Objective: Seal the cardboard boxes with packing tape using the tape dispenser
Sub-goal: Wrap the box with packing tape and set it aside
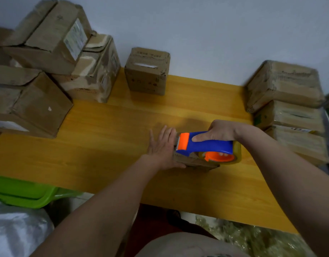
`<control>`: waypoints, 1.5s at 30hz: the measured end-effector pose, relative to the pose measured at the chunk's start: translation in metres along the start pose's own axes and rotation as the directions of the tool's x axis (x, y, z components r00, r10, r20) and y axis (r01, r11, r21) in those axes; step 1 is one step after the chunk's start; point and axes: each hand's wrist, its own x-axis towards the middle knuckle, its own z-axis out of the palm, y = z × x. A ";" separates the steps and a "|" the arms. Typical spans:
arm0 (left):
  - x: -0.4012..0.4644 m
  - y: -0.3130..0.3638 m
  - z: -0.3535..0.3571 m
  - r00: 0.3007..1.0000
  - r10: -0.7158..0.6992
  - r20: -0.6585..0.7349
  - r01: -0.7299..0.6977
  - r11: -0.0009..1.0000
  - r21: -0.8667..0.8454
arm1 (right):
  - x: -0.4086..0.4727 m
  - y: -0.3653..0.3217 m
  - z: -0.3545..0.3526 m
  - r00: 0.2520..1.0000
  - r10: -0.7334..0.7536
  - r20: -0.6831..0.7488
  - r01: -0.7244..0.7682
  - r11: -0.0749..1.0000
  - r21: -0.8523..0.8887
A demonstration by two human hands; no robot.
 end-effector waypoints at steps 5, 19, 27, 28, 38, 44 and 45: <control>-0.002 0.001 -0.002 1.000 -0.015 0.019 0.013 0.994 0.106 | -0.005 0.011 -0.001 0.999 0.009 0.035 -0.007 0.998 -0.058; 0.000 0.005 -0.003 0.999 -0.014 0.042 0.007 0.985 0.170 | 0.000 0.067 -0.013 0.990 0.111 -0.086 -0.118 0.990 -0.077; 0.013 0.041 -0.006 0.992 0.129 0.005 -0.125 0.948 0.292 | 0.004 0.069 -0.007 0.992 0.093 -0.086 -0.097 0.995 -0.039; 0.016 0.046 -0.003 0.986 0.168 0.004 -0.162 0.944 0.287 | 0.004 0.070 -0.007 0.992 0.090 -0.086 -0.094 0.995 -0.036; 0.022 0.038 0.007 0.960 0.268 -0.076 -0.250 0.949 0.192 | 0.002 0.075 -0.012 0.997 0.072 -0.023 -0.071 0.997 0.042; 0.024 0.036 0.009 0.953 0.290 -0.094 -0.266 0.942 0.206 | -0.013 0.104 -0.023 0.999 0.052 0.011 -0.052 0.997 0.058; 0.024 0.036 0.009 0.951 0.293 -0.101 -0.267 0.940 0.212 | -0.017 0.114 -0.025 0.998 0.057 0.011 -0.057 0.997 0.059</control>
